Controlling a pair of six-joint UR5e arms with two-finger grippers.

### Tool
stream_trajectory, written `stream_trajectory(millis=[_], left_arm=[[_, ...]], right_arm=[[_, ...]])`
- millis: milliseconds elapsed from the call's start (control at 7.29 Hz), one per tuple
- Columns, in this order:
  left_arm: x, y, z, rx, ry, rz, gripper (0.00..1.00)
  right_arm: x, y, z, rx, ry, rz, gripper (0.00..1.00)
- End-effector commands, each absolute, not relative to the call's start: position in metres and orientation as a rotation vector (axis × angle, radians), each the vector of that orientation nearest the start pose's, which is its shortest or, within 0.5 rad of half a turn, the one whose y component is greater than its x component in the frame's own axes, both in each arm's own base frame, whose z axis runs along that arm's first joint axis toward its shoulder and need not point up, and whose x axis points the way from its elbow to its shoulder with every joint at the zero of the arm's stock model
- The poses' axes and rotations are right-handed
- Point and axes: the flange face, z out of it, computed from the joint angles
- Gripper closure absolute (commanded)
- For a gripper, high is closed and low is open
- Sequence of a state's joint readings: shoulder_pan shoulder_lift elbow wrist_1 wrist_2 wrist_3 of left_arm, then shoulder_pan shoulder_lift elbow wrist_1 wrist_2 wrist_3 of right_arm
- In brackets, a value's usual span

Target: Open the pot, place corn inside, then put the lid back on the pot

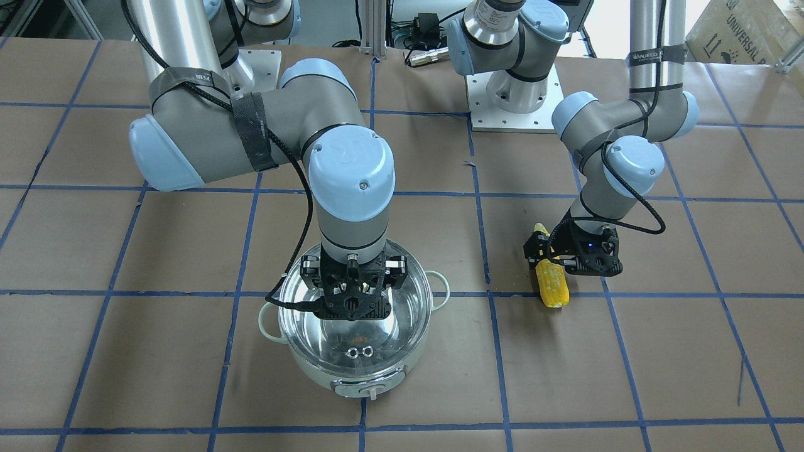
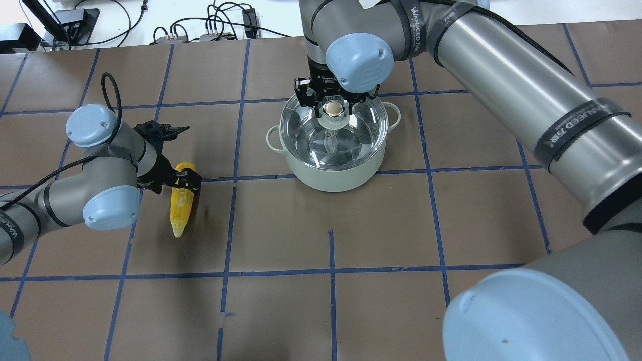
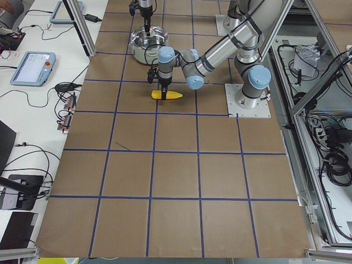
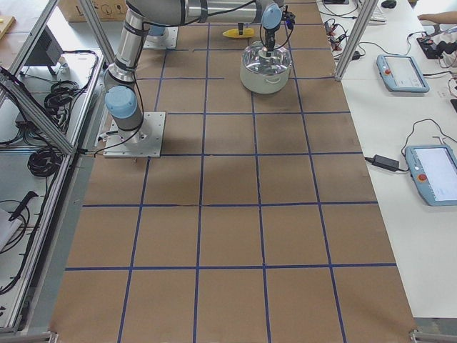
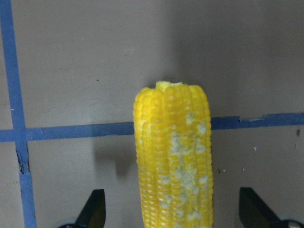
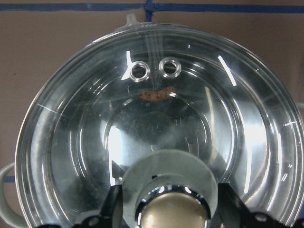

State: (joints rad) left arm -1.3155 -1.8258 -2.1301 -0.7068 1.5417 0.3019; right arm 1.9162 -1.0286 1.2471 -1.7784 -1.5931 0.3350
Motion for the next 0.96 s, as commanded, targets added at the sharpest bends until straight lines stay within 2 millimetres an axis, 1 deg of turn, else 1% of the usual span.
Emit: stream_trajectory(millis=[0,137,274,411,548,685,823], left_arm=[[-0.011,-0.5,0.182,0.095,3.155,-0.078,0.17],[-0.01,-0.504,0.182,0.095,3.135,-0.126,0.41],[-0.01,-0.504,0.183,0.092,3.13,-0.129,0.61],[-0.009,-0.506,0.188,0.092,3.123,-0.14,0.73],[-0.009,-0.509,0.2,0.092,3.095,-0.159,0.81],[-0.005,-0.511,0.213,0.085,3.043,-0.132,0.82],[-0.004,-0.514,0.237,0.085,3.04,-0.121,0.82]], right_arm=[[0.36,-0.614,0.34,-0.017,3.164,0.008,0.42],[0.36,-0.614,0.339,-0.017,3.165,0.018,0.63],[0.361,-0.616,0.347,-0.017,3.16,-0.003,0.67],[0.361,-0.616,0.353,-0.014,3.157,-0.016,0.7],[0.361,-0.615,0.36,-0.014,3.155,-0.033,0.73],[0.358,-0.614,0.373,-0.009,3.15,-0.056,0.75],[0.354,-0.611,0.397,-0.004,3.142,-0.09,0.76]])
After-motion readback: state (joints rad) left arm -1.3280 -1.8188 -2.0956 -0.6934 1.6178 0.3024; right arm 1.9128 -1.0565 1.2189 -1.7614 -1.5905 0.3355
